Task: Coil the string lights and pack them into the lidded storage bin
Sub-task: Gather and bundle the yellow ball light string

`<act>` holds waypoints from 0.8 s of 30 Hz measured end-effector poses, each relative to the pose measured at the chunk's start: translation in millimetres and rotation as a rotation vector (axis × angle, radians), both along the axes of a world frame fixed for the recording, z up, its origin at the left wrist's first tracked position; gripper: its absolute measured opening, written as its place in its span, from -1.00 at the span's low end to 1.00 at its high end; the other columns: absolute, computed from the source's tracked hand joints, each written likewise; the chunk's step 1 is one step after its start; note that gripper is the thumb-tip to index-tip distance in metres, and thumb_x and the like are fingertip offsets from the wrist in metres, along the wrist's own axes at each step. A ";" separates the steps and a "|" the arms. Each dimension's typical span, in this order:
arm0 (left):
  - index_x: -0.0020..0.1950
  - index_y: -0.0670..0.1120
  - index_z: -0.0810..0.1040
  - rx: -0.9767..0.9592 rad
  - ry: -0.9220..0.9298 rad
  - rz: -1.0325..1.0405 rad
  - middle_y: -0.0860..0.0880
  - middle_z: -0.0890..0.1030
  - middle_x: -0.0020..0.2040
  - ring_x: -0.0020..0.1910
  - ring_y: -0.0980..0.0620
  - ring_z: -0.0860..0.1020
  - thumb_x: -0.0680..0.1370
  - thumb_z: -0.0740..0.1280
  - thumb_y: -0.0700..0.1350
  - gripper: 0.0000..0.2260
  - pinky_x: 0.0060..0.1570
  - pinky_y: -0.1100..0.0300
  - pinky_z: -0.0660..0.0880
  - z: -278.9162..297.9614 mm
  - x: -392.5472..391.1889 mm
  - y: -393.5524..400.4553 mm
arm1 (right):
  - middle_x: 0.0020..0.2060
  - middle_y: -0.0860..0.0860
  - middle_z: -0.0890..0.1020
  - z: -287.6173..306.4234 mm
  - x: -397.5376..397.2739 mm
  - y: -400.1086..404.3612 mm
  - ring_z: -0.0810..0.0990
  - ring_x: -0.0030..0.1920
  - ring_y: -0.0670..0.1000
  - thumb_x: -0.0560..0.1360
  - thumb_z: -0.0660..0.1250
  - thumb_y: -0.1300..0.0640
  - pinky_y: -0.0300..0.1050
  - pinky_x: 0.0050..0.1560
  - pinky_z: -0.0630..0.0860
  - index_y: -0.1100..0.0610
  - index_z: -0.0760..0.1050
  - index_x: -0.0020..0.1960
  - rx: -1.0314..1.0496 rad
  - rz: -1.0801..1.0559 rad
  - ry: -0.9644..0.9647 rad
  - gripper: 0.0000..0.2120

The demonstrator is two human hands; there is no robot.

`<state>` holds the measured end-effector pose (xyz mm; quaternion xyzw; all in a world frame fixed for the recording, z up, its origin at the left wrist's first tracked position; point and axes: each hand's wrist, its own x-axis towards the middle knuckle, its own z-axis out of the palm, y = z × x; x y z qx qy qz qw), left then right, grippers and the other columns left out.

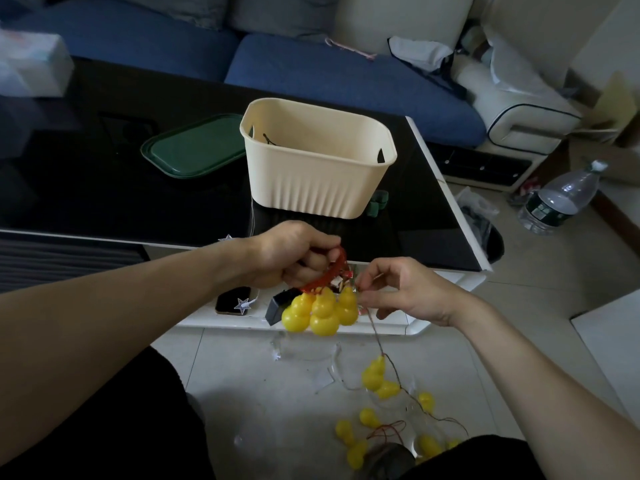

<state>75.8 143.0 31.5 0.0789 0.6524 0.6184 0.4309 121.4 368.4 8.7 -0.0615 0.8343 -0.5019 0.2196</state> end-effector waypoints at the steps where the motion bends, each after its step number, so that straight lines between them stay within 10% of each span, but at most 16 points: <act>1: -0.25 -0.07 0.36 0.038 0.000 0.048 0.07 0.11 -0.50 -0.57 0.12 0.05 0.68 0.06 -0.05 -0.68 -0.53 0.23 -0.07 1.6 -1.9 -2.0 | -0.01 0.21 0.65 -3.9 -0.9 0.5 0.64 -0.03 0.08 0.48 0.50 0.25 -0.03 -0.11 0.65 0.13 0.57 -0.08 0.017 -0.007 -0.016 -0.88; 10: -0.31 -0.09 0.37 0.111 -0.006 0.110 0.06 0.12 -0.52 -0.49 0.06 -0.03 0.66 0.09 -0.07 -0.66 -0.47 0.19 -0.10 9.4 -0.4 -8.4 | 0.25 -0.03 0.52 -28.9 -8.1 -12.6 0.64 0.17 0.00 0.32 0.57 -0.11 0.13 0.28 0.56 -0.06 0.40 0.41 0.168 -0.024 -0.112 -0.28; 15: -0.39 -0.07 0.36 0.071 0.013 0.109 0.04 0.12 -0.51 -0.52 0.07 0.01 0.64 0.10 -0.08 -0.62 -0.46 0.20 -0.09 10.7 -0.2 -11.7 | -0.02 -0.01 0.66 -29.4 -9.8 -18.6 0.60 -0.07 -0.20 0.60 0.36 0.00 -0.24 0.01 0.54 0.08 0.62 0.13 0.281 0.034 -0.078 -0.80; 18: -0.38 -0.06 0.34 0.011 0.033 0.152 0.03 0.13 -0.50 -0.56 0.09 0.05 0.64 0.12 -0.05 -0.62 -0.47 0.22 -0.08 9.4 -1.6 -12.9 | -0.13 0.01 0.74 -26.1 -9.2 -17.9 0.66 -0.16 -0.25 0.66 0.25 0.06 -0.23 0.01 0.51 0.14 0.61 -0.05 0.233 0.015 -0.149 -0.76; 21: -0.38 -0.05 0.32 -0.033 0.066 0.191 0.03 0.15 -0.52 -0.59 0.09 0.07 0.65 0.16 -0.01 -0.60 -0.49 0.24 -0.07 8.0 -4.0 -14.7 | 0.02 0.06 0.72 -26.1 -10.0 -14.5 0.68 0.03 -0.04 0.63 0.30 0.10 0.05 0.23 0.53 0.11 0.55 0.11 0.207 -0.013 -0.170 -0.89; 24: -0.41 -0.05 0.30 -0.050 0.082 0.169 0.01 0.15 -0.51 -0.58 0.08 0.06 0.65 0.18 0.00 -0.58 -0.50 0.24 -0.06 7.7 -4.3 -15.7 | 0.19 -0.03 0.57 -23.9 -9.0 -24.1 0.60 0.19 -0.01 0.55 0.42 0.17 -0.09 0.16 0.54 -0.02 0.45 0.34 0.190 0.014 -0.156 -0.61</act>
